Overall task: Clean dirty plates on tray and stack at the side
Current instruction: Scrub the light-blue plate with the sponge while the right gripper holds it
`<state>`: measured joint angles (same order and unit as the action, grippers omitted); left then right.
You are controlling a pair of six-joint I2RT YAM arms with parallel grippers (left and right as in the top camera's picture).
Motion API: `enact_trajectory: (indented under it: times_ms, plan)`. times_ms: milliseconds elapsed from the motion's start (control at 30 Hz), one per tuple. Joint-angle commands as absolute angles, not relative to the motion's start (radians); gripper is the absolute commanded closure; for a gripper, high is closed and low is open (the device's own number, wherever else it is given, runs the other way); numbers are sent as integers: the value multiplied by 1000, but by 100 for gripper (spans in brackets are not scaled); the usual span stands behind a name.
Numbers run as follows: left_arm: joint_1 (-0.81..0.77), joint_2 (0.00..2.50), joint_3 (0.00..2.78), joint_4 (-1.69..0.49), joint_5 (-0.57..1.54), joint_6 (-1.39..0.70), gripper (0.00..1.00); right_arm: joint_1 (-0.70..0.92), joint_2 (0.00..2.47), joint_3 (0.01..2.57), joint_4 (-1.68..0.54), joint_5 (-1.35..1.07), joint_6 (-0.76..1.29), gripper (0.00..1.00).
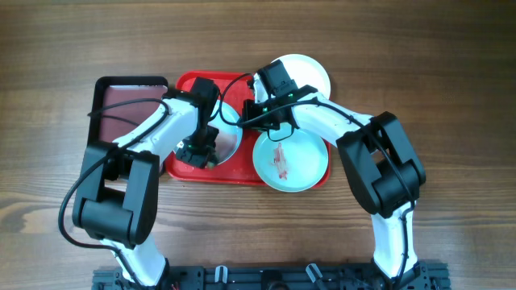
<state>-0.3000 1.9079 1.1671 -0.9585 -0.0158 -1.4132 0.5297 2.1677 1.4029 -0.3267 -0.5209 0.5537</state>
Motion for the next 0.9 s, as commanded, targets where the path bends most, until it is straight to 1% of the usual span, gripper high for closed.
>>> enact_trajectory:
  times_ms: [0,67,167,267,333,533,600,700,733,800,867]
  plan:
    - [-284,2025,1065,-1005,-178,-1591,96,522,2211,1405,-321,-495,587,96]
    - [-284,2025,1065,-998,-205,-1633,96,522,2211,1405,-321,-495,587,96]
    - [-284,2025,1065,-904,-288,-1611,96,522,2211,1405,-321,-495,587,96]
    - [-284,2025,1065,-774,-365,-1467,96,522,2211,1405,-322,-495,587,96]
    - [-284,2025,1065,-678,-380,-1345,96,522,2211,1405,-322,-495,587,96]
    - [-284,2025,1065,-464,-358,-935,96,522,2211,1405,-323,-494,586,96]
    - [-284,2025,1065,-409,-287,-764,96,522,2211,1405,-324,-494,586,96]
    - [-284,2025,1065,-352,-78,-496,96,522,2211,1405,-325,-494,586,96]
    - [-284,2025,1065,-343,35,-389,96,522,2211,1405,-325,-495,586,96]
    - [-284,2025,1065,-348,176,-266,96,522,2211,1405,-326,-495,585,96]
    - [-284,2025,1065,-352,279,-204,96,522,2211,1405,-326,-495,585,96]
